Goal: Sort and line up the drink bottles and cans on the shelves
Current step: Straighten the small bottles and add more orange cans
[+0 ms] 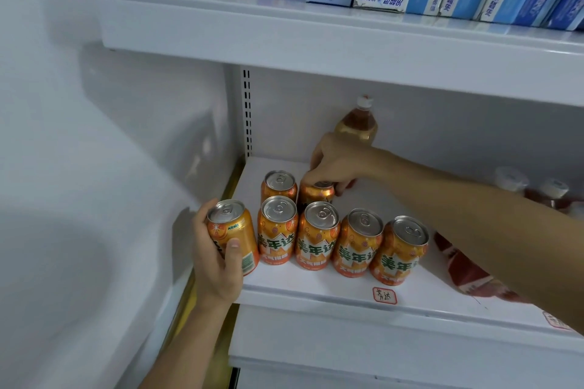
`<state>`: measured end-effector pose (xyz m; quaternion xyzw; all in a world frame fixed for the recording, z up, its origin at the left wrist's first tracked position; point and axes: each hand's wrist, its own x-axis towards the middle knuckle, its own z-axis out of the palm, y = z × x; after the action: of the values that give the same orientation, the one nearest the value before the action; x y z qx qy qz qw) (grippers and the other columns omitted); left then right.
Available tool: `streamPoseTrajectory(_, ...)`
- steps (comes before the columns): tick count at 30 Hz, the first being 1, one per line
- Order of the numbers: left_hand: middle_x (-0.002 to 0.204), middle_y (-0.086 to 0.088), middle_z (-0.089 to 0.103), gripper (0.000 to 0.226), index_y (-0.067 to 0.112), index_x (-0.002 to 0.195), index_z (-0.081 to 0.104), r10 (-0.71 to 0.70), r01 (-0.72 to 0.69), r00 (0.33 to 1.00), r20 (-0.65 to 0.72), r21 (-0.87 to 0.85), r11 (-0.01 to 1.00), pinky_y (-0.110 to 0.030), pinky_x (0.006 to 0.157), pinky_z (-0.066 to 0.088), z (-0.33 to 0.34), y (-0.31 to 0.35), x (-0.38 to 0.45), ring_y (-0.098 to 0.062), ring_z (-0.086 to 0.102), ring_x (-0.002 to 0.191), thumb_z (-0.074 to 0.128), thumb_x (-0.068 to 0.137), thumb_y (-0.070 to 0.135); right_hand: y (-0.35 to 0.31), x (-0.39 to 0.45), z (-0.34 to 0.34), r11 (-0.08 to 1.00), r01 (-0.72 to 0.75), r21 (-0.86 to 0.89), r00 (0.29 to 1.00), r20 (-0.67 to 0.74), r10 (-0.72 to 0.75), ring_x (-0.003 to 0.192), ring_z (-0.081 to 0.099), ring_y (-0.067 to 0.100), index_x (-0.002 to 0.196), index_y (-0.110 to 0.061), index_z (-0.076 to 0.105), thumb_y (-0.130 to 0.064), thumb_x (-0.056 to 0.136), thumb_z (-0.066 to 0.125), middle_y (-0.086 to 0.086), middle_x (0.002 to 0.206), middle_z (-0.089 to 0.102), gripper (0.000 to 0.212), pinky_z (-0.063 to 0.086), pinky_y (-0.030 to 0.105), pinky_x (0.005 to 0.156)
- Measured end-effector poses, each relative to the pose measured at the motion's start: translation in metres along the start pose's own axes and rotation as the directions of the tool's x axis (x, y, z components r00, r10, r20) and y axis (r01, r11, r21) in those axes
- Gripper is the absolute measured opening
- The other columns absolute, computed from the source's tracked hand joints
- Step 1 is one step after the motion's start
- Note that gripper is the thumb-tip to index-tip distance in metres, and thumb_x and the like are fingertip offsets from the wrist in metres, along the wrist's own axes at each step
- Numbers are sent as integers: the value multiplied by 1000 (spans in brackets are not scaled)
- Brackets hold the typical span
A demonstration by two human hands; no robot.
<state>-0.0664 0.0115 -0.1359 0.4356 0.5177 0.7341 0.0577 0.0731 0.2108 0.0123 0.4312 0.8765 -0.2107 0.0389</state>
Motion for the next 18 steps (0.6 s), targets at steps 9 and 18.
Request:
streamPoseTrajectory(9, 126, 40, 49, 62, 31, 137, 39, 40, -39, 999, -16, 18, 999, -8, 75, 53, 0, 6, 1, 3, 61, 110, 53, 90, 69, -3, -15, 7, 998, 8, 61, 1000, -13, -7, 57, 74, 19, 101, -7, 72, -39, 85, 80, 9, 85, 76, 36, 63, 30, 59)
streamPoseTrajectory(18, 131, -8, 57, 98, 29, 159, -6, 223, -251, 894, 388, 21, 968, -45, 91, 58, 31, 80, 82, -21, 68, 106, 65, 92, 37, -24, -78, -33, 790, 418, 448, 908, -222, -355, 103, 71, 14, 134, -29, 54, -54, 95, 52, -6, 125, 65, 47, 64, 37, 73)
